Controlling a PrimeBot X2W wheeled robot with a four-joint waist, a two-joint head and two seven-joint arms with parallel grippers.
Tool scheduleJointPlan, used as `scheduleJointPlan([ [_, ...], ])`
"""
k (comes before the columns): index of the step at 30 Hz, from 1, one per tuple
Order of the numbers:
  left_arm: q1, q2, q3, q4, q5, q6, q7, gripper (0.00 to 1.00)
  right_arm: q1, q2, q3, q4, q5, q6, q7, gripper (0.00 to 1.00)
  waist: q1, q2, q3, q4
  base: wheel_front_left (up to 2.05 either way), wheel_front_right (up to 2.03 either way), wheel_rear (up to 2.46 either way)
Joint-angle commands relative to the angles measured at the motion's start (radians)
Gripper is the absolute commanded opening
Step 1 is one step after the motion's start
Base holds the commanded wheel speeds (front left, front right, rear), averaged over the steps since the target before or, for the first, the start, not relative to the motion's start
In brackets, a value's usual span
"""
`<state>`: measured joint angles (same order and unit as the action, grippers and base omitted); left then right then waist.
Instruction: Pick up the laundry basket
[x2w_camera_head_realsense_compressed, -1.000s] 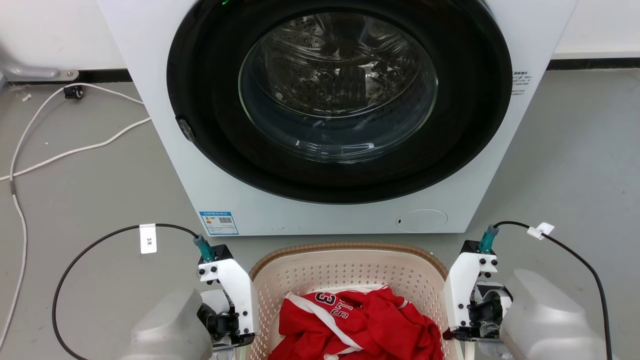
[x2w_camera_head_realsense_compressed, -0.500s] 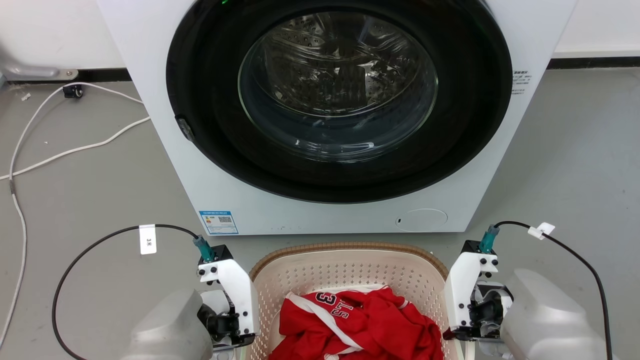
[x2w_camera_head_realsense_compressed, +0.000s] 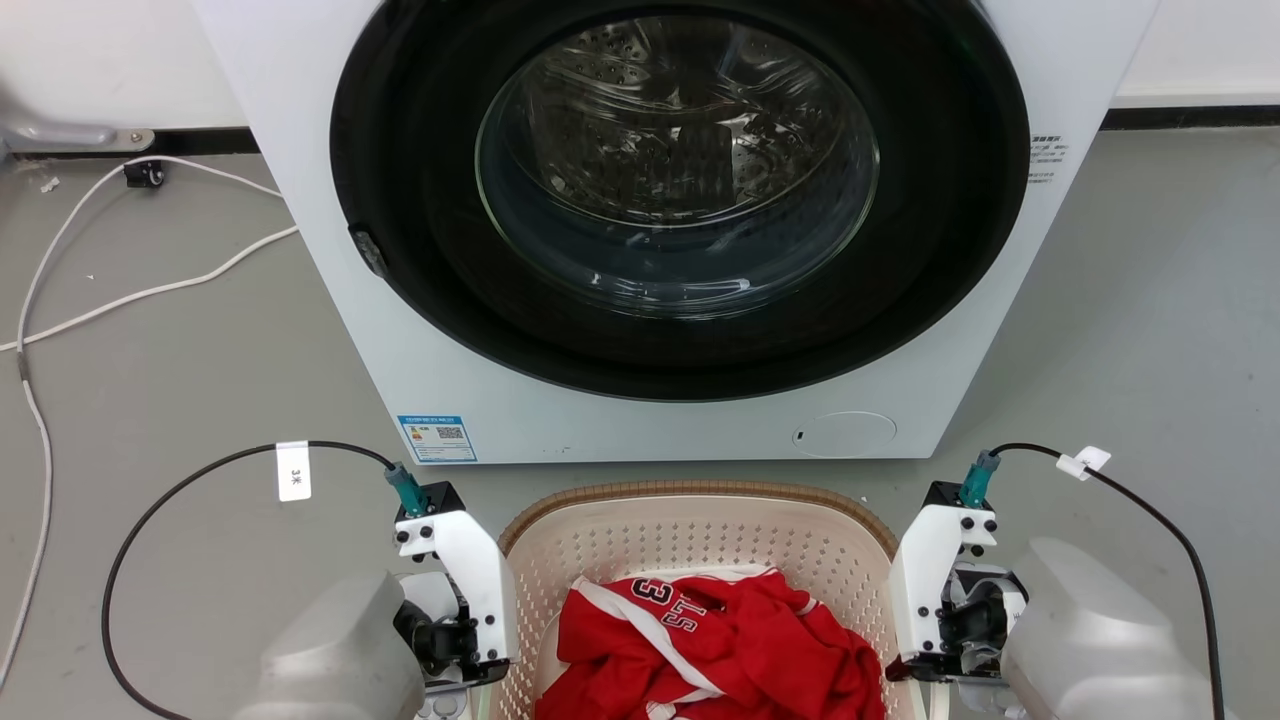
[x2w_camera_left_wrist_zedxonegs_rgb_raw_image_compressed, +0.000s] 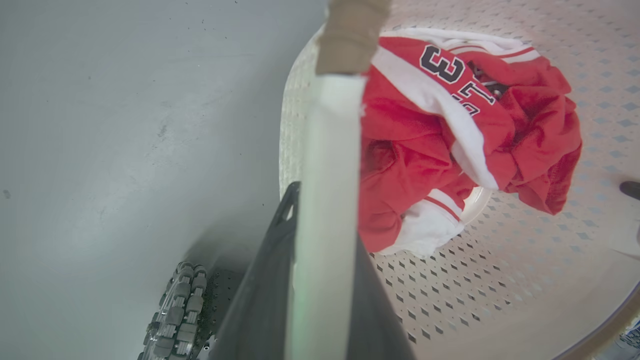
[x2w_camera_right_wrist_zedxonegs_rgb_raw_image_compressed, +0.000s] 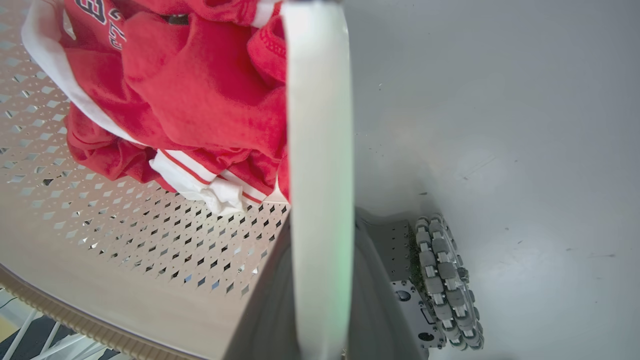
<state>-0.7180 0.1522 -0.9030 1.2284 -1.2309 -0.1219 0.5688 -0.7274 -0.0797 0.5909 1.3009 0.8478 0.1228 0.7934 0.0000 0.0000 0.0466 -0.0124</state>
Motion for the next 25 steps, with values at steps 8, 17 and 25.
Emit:
scheduleJointPlan([
  [8,-0.027,-0.051,-0.002,-0.033,-0.027,-0.016,-0.009,0.0,-0.007,0.054,-0.008,-0.02,0.011,0.015,0.005,0.0,0.0,0.0,0.006,0.0,0.0,0.0,0.0],
  [17,-0.03,-0.053,-0.008,-0.031,-0.038,-0.016,-0.006,0.0,-0.014,0.054,-0.01,-0.02,0.007,0.015,0.005,0.0,0.0,0.0,0.007,-0.002,0.0,0.0,0.0],
  [25,-0.029,-0.051,-0.013,-0.026,-0.047,-0.016,-0.006,0.0,-0.009,0.054,-0.016,-0.021,0.004,0.015,0.005,0.0,0.0,0.0,0.007,-0.004,0.0,0.0,0.0],
])
